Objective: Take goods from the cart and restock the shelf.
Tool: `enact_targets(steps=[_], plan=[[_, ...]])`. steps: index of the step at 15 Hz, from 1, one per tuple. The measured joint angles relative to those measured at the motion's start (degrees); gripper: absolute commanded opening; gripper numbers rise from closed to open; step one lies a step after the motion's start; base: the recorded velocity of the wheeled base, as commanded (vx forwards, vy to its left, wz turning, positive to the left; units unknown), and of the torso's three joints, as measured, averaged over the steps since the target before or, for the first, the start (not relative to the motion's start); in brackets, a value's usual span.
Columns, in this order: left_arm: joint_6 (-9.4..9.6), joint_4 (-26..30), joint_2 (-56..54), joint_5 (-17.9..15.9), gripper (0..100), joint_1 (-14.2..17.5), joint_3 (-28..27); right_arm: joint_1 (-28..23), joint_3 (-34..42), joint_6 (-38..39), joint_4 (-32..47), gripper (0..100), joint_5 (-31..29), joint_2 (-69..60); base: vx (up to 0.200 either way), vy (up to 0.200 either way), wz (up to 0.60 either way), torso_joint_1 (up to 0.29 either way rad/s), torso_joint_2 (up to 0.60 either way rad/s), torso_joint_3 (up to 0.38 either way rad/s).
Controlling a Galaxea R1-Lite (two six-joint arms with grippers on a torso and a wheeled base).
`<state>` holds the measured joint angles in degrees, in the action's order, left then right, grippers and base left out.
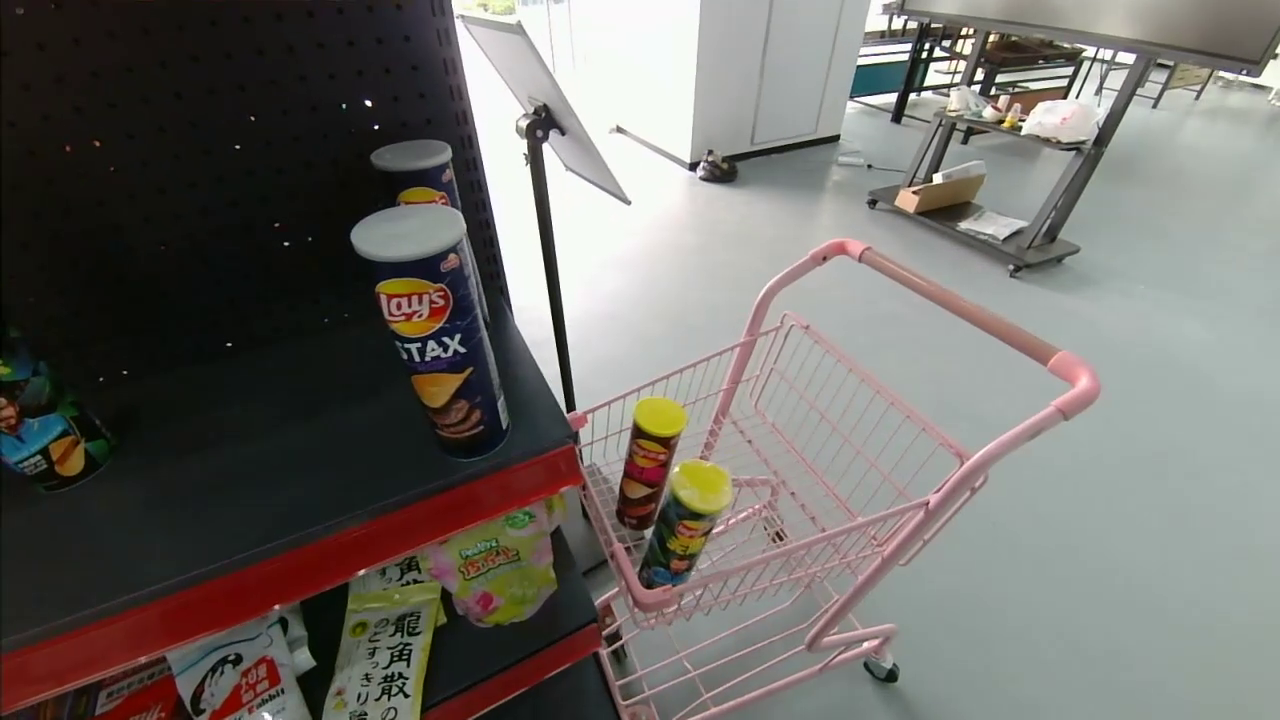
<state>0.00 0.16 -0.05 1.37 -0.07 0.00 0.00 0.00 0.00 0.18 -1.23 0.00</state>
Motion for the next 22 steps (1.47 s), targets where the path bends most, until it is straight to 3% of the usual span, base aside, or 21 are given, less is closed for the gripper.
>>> enact_targets(steps=[9, 22], plan=[[0.00, 0.02, 0.00, 0.02, 100, -0.04, 0.00, -0.02, 0.00, 0.10, -0.02, 100, 0.00, 0.00, 0.000, 0.000, 0.00, -0.101, 0.27, 0.172], [0.00, 0.00, 0.00, 0.02, 100, -0.02, 0.00, -0.02, 0.00, 0.00, -0.02, 100, 0.00, 0.00, 0.000, 0.000, 0.00, -0.150, 0.52, 0.366]])
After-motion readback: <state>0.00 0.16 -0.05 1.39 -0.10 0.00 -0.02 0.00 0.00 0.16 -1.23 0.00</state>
